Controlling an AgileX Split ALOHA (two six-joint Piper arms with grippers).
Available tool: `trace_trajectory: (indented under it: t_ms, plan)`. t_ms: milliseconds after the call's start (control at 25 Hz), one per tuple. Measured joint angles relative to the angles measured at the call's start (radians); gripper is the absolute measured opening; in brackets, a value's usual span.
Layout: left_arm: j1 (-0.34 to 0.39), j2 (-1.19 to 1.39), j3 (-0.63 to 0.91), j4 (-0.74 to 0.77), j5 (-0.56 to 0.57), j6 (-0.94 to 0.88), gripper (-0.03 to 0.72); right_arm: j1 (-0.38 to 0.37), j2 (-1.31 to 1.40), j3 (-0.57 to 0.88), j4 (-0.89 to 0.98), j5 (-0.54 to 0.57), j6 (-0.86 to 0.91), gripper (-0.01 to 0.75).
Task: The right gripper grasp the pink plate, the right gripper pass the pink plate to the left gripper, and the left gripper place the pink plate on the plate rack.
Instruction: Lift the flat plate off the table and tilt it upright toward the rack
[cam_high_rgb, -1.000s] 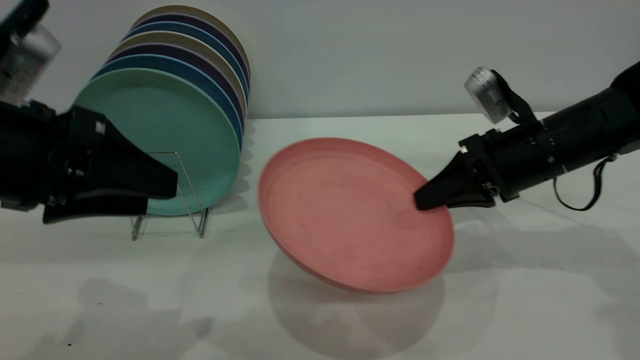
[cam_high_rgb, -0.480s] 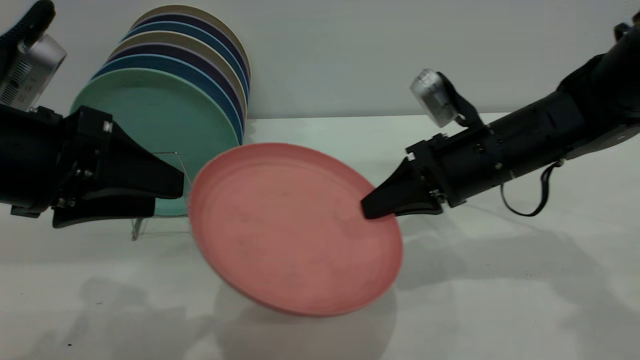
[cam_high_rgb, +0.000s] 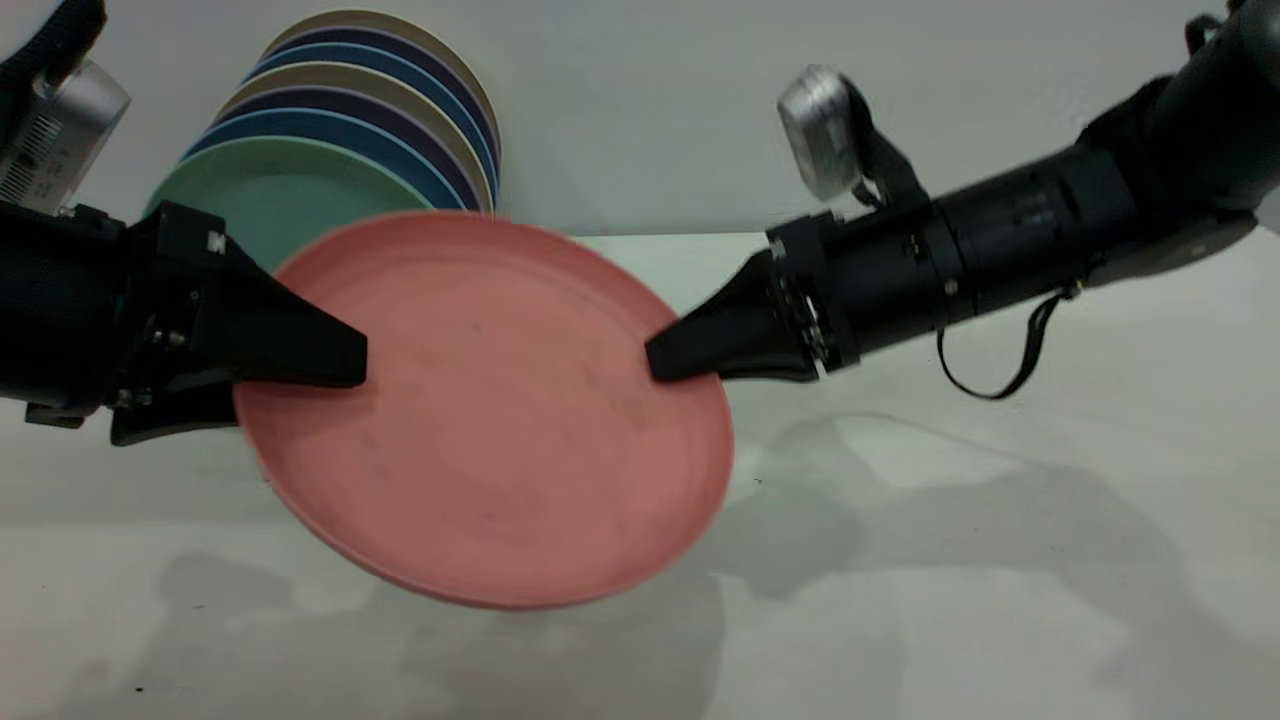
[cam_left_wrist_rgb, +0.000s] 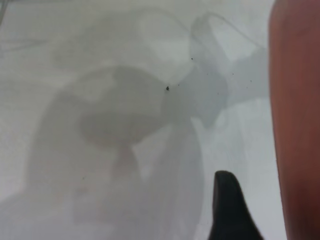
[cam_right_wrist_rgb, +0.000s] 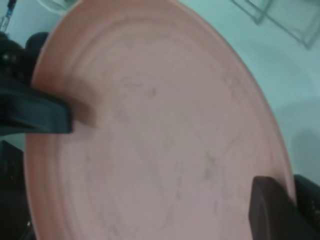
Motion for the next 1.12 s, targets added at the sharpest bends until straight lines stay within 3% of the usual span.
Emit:
trace_trajectory:
  t_ms: [120,240,280,400,520,720,920,1000,1120]
  plan:
    - [0.0,0.0,-0.002,-0.012,0.013,0.0,0.317,0.007,-0.015,0.0,0.001,0.0,-0.003,0.026]
    - [0.001,0.0,-0.003,-0.041,0.006,-0.001,0.131,0.019,-0.018,0.0,0.003,-0.002,-0.014,0.029]
    - [0.002,0.001,-0.003,-0.044,-0.013,-0.001,0.105,0.019,-0.02,0.0,0.004,0.0,-0.016,0.031]
    - [0.002,0.002,-0.003,-0.044,-0.014,-0.001,0.103,0.02,-0.022,0.0,0.004,0.005,-0.016,0.051]
    - [0.002,0.002,-0.003,-0.037,-0.014,0.0,0.103,0.019,-0.025,0.0,0.004,0.026,-0.015,0.121]
    - [0.0,0.002,-0.003,0.007,-0.015,0.005,0.103,-0.011,-0.025,0.0,-0.011,0.041,-0.012,0.408]
    - [0.0,0.002,-0.004,0.031,-0.038,0.015,0.103,-0.134,-0.025,0.0,-0.072,0.042,0.052,0.682]
    - [0.0,0.001,-0.004,0.037,-0.051,0.017,0.103,-0.198,-0.026,0.0,-0.118,0.042,0.102,0.715]
    - [0.0,-0.008,-0.016,0.102,-0.088,-0.001,0.103,-0.289,-0.028,0.0,-0.223,0.042,0.186,0.705]
